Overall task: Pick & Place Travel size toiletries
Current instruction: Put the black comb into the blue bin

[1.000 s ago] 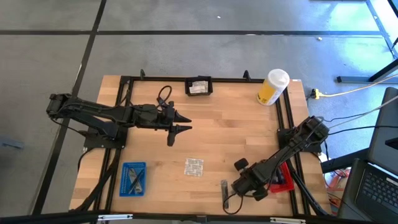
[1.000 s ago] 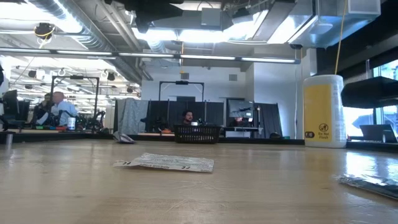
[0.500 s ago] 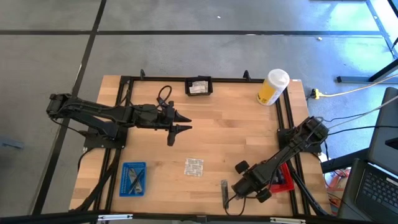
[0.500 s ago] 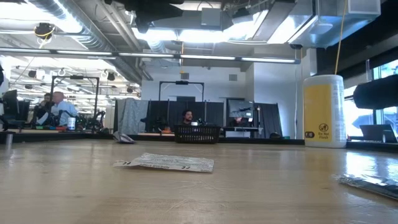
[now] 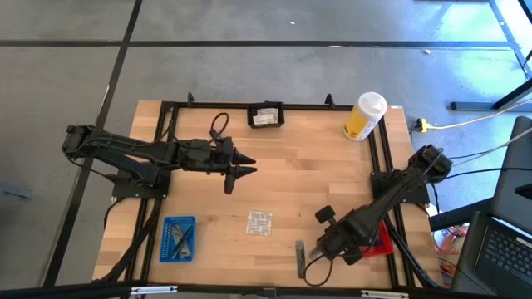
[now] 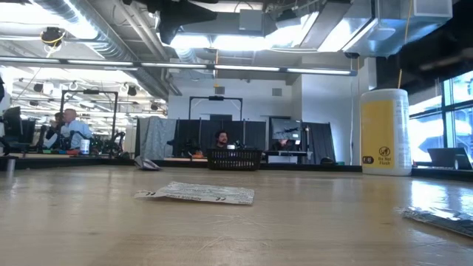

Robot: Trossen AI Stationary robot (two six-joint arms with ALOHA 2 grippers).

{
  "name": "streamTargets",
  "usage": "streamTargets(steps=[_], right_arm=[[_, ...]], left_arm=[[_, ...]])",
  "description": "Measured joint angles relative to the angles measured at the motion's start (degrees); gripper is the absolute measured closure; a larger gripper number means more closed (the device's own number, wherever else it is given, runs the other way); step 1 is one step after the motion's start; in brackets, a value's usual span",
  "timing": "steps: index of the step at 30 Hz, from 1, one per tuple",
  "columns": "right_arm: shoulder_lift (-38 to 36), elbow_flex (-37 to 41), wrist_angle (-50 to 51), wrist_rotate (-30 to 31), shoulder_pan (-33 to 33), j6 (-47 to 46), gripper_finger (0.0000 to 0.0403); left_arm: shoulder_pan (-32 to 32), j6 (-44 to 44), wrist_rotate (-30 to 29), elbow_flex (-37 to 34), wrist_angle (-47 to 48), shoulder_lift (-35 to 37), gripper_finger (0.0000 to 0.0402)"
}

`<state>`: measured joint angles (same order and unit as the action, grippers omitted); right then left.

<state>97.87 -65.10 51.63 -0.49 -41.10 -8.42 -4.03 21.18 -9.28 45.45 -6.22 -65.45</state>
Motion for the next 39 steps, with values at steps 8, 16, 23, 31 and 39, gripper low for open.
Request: streamTargets(steps=[8,16,23,31,39], right_arm=[[-3.83,-0.11,3.57,8.85,0.00,-1.91,0.0403],[-4.98,-0.16,7.50,23.30,0.09,-4.67,0.0403],[-5.20,-1.00,9.51,32.20,1.39,-7.23,0.0403],[-5.23,-3.89,9.44,44.48,3.25,-8.48,0.0403],[-5.27,-6.75,9.25,47.18,7.28,-9.15,0.0403]], left_arm=[[-1.21,4.81,6.51,0.00,0.45,-3.44,0.0272],[-4.31,12.62,3.41,-0.02,-7.17,-12.26,0.0272],[-5.46,14.15,3.46,0.00,-16.69,-19.26,0.0272],[-5.35,13.31,0.81,0.00,-23.78,-24.23,0.0272],[-5.27,12.58,1.67,0.02,-29.11,-25.14,0.0272]])
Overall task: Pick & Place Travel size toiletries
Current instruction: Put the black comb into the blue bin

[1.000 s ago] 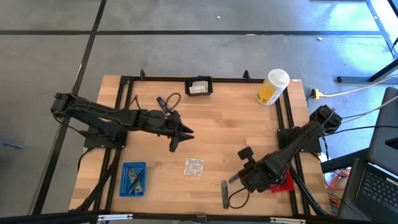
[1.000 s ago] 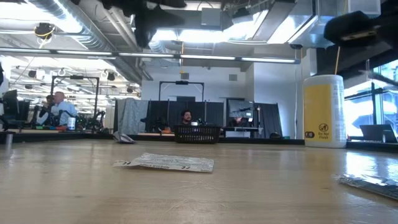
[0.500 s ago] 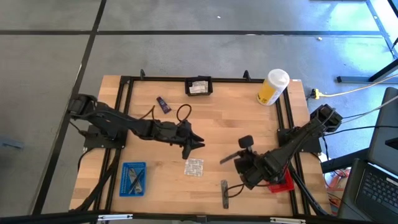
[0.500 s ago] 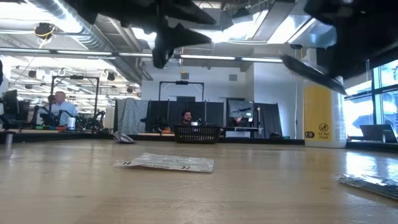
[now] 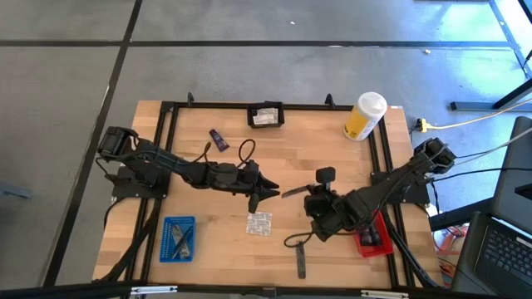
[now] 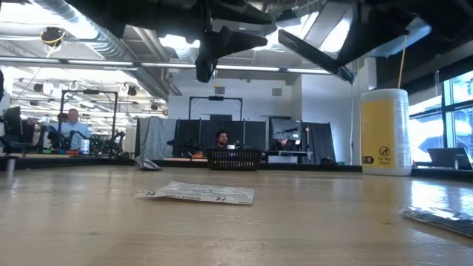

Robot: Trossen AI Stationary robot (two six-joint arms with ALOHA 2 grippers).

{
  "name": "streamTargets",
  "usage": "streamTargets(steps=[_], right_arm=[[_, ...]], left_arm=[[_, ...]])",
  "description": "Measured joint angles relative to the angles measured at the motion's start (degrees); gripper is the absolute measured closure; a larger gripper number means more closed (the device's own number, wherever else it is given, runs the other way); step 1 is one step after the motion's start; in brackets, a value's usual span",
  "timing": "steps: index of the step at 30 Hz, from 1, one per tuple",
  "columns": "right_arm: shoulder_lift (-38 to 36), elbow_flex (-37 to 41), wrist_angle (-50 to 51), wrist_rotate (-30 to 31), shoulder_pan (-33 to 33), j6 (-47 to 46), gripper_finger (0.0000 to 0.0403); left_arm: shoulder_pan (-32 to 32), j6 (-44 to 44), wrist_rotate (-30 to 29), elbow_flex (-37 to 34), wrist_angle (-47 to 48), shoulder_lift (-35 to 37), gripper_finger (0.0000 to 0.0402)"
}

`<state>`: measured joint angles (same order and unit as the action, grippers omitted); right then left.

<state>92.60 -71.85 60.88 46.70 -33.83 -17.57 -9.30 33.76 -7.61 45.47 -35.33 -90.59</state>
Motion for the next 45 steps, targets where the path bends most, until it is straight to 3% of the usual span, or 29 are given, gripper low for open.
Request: streamTargets(steps=[14,22,28,40,45], right_arm=[[-0.02,-2.61,0.02,-0.47,5.65,2.17,0.0403],[-0.02,-2.63,-0.44,-0.85,6.41,3.24,0.0403],[-0.02,-2.63,-0.69,2.29,6.62,4.67,0.0403],[-0.02,-2.65,-4.81,2.86,10.40,7.59,0.0403],[-0.02,-2.65,-4.81,3.00,10.42,7.59,0.0403]], left_arm=[[0.06,-1.70,-3.33,0.00,-0.52,0.00,0.0272],[0.36,-5.53,-9.59,0.00,-0.52,0.00,0.0272],[1.94,-4.54,-8.13,0.00,-0.55,0.00,0.0272],[2.40,-5.49,-7.07,0.00,-0.50,0.00,0.0274],[2.40,-6.99,-7.31,0.00,-0.47,0.00,0.0314]])
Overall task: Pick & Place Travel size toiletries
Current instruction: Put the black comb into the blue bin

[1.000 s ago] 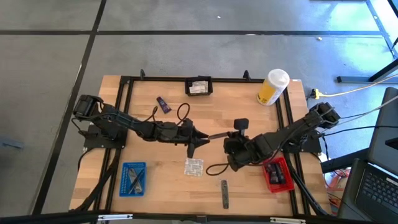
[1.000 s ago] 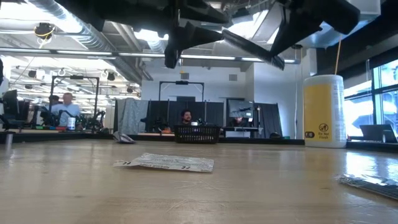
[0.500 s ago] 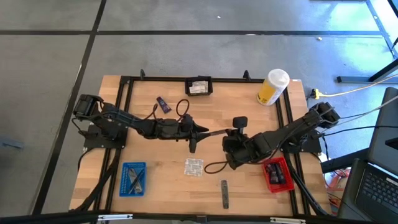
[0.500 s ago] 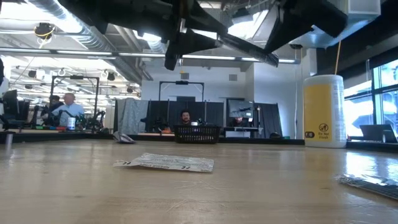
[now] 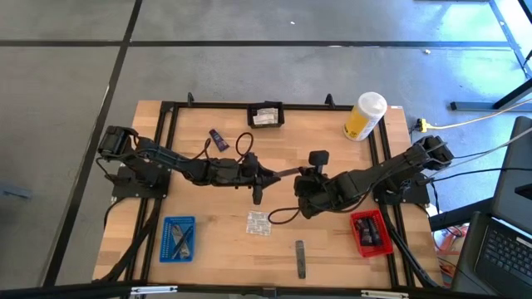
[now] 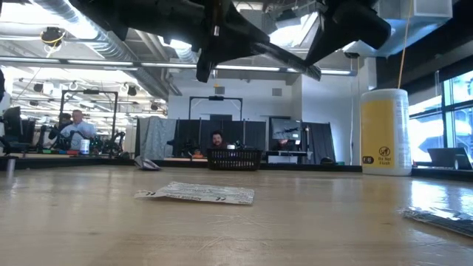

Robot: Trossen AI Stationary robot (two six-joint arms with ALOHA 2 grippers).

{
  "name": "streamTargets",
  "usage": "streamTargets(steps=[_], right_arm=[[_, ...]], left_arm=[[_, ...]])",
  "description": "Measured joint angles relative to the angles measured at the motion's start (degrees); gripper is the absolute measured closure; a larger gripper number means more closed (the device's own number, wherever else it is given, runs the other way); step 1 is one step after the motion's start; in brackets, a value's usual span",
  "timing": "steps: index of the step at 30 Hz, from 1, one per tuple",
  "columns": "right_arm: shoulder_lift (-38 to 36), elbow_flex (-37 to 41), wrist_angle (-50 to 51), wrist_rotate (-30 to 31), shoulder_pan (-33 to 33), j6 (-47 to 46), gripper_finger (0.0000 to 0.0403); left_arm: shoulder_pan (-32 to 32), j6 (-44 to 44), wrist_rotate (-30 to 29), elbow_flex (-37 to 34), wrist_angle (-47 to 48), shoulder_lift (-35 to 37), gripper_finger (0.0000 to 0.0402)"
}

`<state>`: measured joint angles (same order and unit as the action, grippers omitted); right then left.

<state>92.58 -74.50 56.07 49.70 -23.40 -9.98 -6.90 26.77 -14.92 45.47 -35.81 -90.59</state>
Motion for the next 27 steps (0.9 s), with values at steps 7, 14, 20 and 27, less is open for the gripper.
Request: streamTargets(steps=[7,14,20,27], right_arm=[[0.00,0.02,0.13,-0.87,-0.06,0.27,0.0403],[-0.02,-0.35,0.00,-3.90,-0.06,-1.98,0.0390],[-0.03,-4.69,0.79,-9.90,-0.45,-6.15,0.0334],[-3.60,-5.57,8.20,-14.59,-1.15,-14.13,0.0256]], left_arm=[[0.13,-0.94,-0.86,-0.02,0.76,0.00,0.0391],[0.02,-1.01,-0.20,-0.02,2.33,0.02,0.0395],[0.16,-2.06,1.68,0.00,3.08,1.29,0.0397],[0.68,-1.58,8.49,0.09,17.36,10.93,0.0398]])
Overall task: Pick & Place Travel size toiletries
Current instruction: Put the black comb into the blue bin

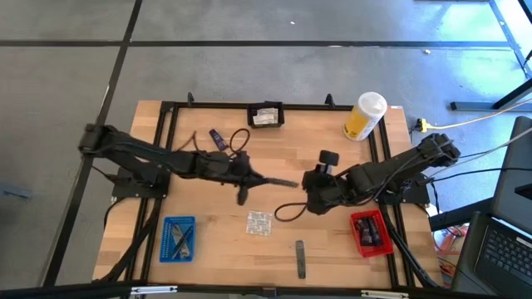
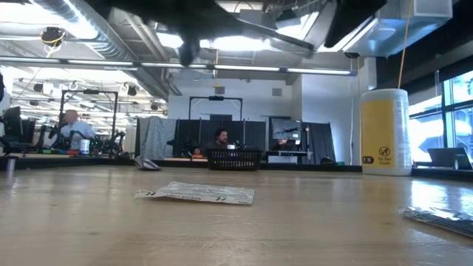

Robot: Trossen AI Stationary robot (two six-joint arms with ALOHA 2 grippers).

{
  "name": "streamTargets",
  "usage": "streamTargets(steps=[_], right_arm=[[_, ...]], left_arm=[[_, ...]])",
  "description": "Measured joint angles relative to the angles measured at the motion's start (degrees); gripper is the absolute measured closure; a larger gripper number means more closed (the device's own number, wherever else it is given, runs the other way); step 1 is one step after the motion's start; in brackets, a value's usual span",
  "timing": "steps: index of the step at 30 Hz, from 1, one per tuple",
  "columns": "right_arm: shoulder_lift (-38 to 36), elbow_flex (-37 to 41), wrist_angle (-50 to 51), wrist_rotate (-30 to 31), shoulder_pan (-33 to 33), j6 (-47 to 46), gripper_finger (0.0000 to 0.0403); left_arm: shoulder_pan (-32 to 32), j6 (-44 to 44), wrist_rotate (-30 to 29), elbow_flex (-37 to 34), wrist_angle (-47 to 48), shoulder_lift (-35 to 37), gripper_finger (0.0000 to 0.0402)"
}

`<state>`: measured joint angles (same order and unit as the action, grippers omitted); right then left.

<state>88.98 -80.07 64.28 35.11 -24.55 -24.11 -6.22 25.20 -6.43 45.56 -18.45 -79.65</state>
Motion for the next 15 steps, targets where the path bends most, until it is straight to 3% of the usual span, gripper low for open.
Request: streamTargets(steps=[7,15], right_arm=[[-3.42,2.46,1.29,0.44,-0.81,-5.41,0.0245],[-3.40,5.77,-4.51,0.42,-0.13,-2.39,0.0279]], left_arm=[[-1.00,6.94,8.88,0.02,22.49,16.73,0.0398],[-2.32,19.69,27.13,0.02,44.84,31.87,0.0394]])
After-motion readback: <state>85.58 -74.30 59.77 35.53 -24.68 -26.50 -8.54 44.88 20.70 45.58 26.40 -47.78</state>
